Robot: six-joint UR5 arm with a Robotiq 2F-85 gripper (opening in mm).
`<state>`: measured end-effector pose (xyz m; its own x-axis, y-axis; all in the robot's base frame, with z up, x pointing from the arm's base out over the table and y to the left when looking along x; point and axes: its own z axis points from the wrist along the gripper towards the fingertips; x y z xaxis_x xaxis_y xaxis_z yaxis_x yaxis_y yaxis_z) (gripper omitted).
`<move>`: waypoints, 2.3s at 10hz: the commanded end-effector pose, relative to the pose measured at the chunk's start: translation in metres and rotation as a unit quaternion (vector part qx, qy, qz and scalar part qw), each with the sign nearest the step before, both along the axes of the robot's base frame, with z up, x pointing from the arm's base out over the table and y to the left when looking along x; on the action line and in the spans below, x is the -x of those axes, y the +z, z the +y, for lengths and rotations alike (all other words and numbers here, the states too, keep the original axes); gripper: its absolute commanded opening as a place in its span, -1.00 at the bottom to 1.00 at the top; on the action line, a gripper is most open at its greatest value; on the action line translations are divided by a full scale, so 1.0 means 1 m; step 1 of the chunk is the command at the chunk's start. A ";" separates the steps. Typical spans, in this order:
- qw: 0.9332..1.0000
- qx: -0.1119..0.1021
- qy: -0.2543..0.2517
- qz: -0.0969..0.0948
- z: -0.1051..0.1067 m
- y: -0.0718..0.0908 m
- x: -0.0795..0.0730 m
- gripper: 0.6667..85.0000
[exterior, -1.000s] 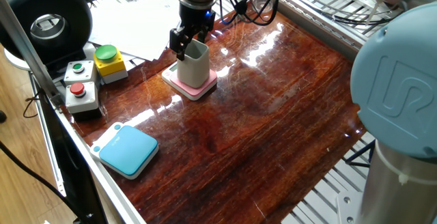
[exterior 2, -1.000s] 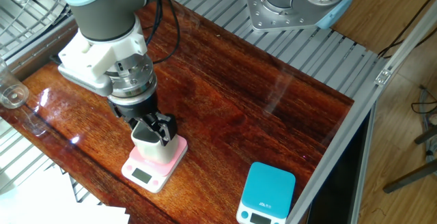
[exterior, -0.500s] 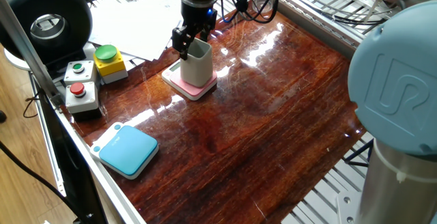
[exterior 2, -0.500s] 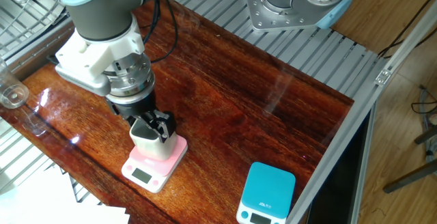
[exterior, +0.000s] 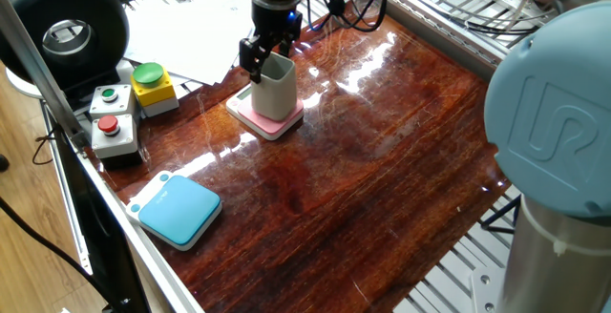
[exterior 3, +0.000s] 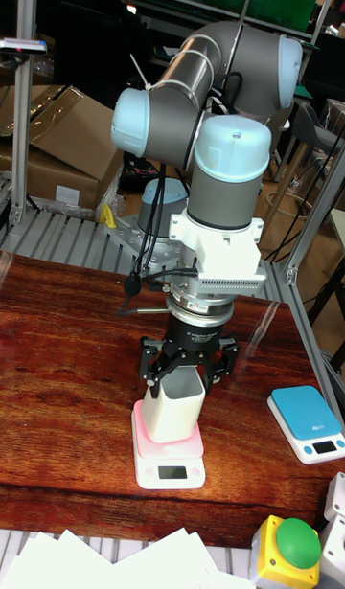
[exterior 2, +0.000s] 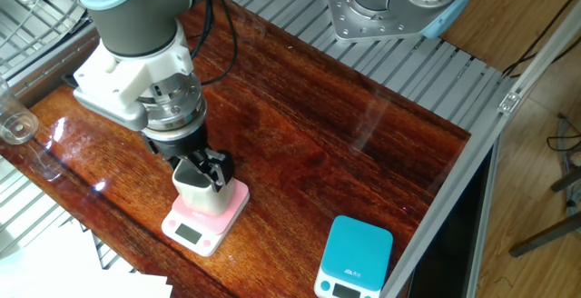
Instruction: Place the block on the scale
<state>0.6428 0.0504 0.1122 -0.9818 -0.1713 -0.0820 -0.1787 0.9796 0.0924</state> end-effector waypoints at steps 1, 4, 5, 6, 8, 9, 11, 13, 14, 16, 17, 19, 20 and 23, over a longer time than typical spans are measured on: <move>1.000 -0.003 -0.004 -0.002 0.006 0.007 -0.005 0.68; 1.000 -0.002 0.010 -0.004 0.006 0.006 -0.004 0.74; 1.000 0.001 0.014 -0.002 0.003 0.006 -0.002 0.77; 1.000 0.001 0.014 -0.001 0.003 0.005 -0.002 0.78; 1.000 0.001 0.016 -0.001 0.003 0.004 -0.002 0.79; 1.000 0.001 0.017 -0.001 0.003 0.004 -0.002 0.79; 1.000 0.001 0.018 0.004 0.002 0.009 0.002 0.79; 1.000 -0.002 0.017 0.013 0.005 0.022 0.006 0.79; 1.000 -0.003 0.017 0.016 0.005 0.026 0.008 0.78; 1.000 -0.006 0.015 0.022 0.004 0.040 0.012 0.72; 0.999 -0.004 0.014 0.030 -0.001 0.053 0.019 0.64; 0.999 -0.001 0.017 0.046 -0.015 0.079 0.029 0.46; 0.998 -0.003 0.008 0.057 -0.018 0.087 0.033 0.29; 1.000 -0.010 0.000 0.025 -0.015 0.087 0.012 -0.08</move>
<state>0.6209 0.0356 0.1888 -0.9823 -0.1872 0.0016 -0.1859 0.9764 0.1103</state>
